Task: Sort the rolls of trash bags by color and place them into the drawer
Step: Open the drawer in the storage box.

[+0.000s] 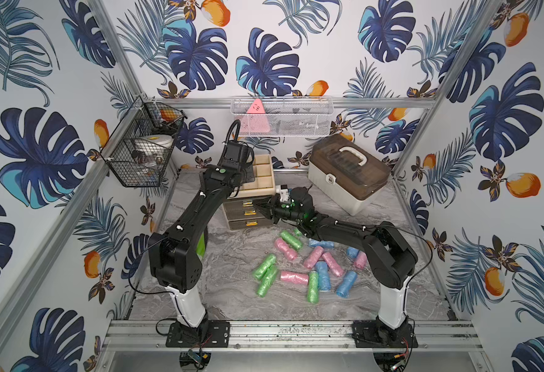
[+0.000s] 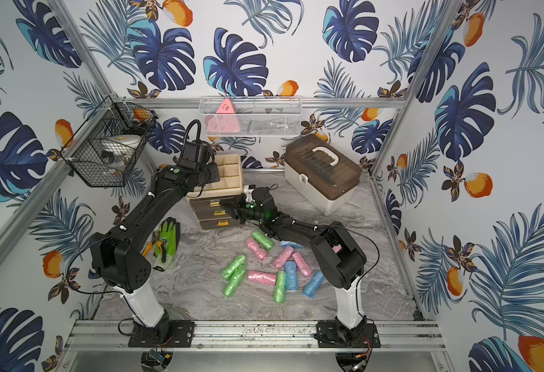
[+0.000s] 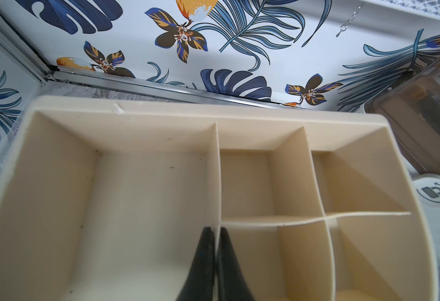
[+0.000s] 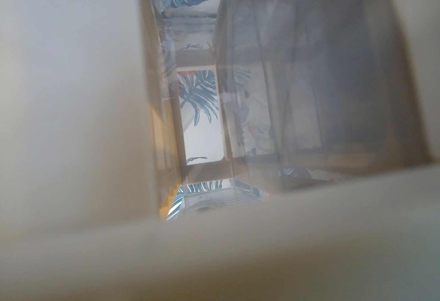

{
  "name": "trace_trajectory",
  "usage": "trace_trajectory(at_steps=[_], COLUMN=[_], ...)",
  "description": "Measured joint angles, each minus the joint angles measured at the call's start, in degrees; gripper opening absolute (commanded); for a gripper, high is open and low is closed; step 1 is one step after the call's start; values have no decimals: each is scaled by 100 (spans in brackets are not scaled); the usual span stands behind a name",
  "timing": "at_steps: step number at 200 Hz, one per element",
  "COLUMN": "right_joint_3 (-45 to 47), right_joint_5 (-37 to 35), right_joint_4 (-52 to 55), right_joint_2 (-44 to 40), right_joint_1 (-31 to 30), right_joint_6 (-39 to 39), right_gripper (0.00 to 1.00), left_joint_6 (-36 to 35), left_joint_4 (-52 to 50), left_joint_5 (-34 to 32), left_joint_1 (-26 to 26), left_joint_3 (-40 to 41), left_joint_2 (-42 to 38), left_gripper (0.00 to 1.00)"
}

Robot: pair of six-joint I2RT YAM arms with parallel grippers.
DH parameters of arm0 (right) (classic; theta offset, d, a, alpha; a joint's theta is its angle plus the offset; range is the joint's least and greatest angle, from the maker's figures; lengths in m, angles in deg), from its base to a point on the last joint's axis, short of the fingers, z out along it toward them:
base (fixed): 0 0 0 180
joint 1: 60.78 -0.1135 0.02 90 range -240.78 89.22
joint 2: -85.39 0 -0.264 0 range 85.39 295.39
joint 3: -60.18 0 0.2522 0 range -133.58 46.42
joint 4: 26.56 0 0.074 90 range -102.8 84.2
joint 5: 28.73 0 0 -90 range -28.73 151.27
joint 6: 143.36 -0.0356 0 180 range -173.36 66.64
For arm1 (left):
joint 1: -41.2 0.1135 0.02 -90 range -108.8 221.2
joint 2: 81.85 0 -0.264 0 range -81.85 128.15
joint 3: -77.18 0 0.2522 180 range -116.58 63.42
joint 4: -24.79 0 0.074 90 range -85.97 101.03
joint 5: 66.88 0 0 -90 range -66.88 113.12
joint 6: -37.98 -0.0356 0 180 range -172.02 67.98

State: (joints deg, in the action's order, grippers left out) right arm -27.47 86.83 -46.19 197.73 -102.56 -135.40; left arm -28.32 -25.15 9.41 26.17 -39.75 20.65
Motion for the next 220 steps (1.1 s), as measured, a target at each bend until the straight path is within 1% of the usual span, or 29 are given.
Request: trace_trajectory(at_steps=[69,125,165,193,220], right_joint_3=[203,258,262,479,767], right_joint_5=[31,181,315,363,382], right_joint_4=[-13,129,549,638,494], right_joint_2=[-170,-286,-487,-678,-855], right_joint_1=[-26,-37,-48,-52,-72], right_joint_6=[-199,-328,-328,-289,-343], right_gripper=[1,0,0,0,0], left_joint_6=[291,468,505,505,505], left_joint_4=[-297,-616,-625,-625,-625], left_joint_5=[-868,-1180,-1329,-1370,-1390], left_joint_1=[-313,-369,-369,-369,-369], left_joint_3=[-72,-448,-470,-470,-470], left_joint_2=[-20,260,291,293,295], left_gripper=[0,0,0,0,0])
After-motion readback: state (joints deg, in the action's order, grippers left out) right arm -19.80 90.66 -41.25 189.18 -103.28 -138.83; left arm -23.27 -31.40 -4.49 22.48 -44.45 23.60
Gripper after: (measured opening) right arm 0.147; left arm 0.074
